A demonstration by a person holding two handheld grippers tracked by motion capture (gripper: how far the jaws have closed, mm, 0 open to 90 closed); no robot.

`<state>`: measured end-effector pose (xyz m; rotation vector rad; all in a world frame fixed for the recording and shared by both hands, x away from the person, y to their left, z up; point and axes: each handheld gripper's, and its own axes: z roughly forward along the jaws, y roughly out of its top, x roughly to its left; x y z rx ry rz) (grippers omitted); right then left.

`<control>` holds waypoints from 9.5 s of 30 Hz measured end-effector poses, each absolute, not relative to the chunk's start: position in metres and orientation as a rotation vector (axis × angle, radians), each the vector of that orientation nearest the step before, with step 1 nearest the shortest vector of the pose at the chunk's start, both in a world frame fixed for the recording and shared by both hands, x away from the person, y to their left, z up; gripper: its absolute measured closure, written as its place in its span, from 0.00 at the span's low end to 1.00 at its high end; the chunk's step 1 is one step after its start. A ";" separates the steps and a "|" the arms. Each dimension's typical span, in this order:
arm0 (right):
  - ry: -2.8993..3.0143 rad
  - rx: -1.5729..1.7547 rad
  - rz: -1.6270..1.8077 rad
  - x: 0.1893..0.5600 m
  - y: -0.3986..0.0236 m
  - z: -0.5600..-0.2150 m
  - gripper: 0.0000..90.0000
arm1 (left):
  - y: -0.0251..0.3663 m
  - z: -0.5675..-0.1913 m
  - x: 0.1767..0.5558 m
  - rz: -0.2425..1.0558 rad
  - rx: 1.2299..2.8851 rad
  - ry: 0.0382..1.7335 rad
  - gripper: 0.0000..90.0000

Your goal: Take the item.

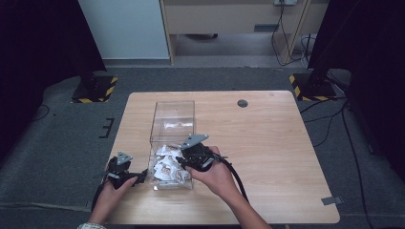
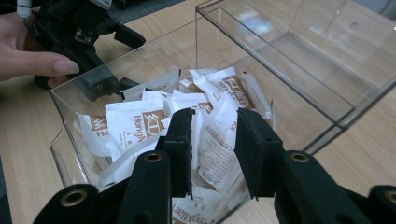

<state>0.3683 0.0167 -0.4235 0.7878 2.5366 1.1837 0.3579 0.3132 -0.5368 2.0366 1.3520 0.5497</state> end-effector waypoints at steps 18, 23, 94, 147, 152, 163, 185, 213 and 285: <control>2.556 0.797 1.163 0.372 0.033 -0.437 0.78 | 0.313 -0.537 0.358 0.550 2.036 1.352 0.00; 2.563 0.798 1.142 0.372 0.034 -0.440 0.79 | 0.313 -0.537 0.358 0.549 2.039 1.350 0.00; 2.463 0.804 1.259 0.368 0.002 -0.398 0.99 | 0.313 -0.537 0.358 0.548 2.040 1.349 0.00; 2.376 0.869 1.236 0.379 -0.049 -0.390 0.99 | 0.313 -0.537 0.358 0.548 2.039 1.349 0.00; 2.363 0.879 1.232 0.380 -0.056 -0.390 0.99 | 0.313 -0.537 0.358 0.548 2.039 1.349 0.00; 2.339 0.909 1.218 0.384 -0.074 -0.392 0.99 | 0.313 -0.537 0.358 0.549 2.039 1.349 0.00; 2.264 0.999 1.215 0.392 -0.113 -0.388 1.00 | 0.313 -0.537 0.358 0.548 2.039 1.349 0.00; 2.158 1.104 1.197 0.404 -0.157 -0.386 0.99 | 0.313 -0.537 0.358 0.550 2.038 1.350 0.00; 2.189 1.295 1.043 0.458 -0.171 -0.482 0.99 | 0.312 -0.537 0.358 0.550 2.036 1.353 0.00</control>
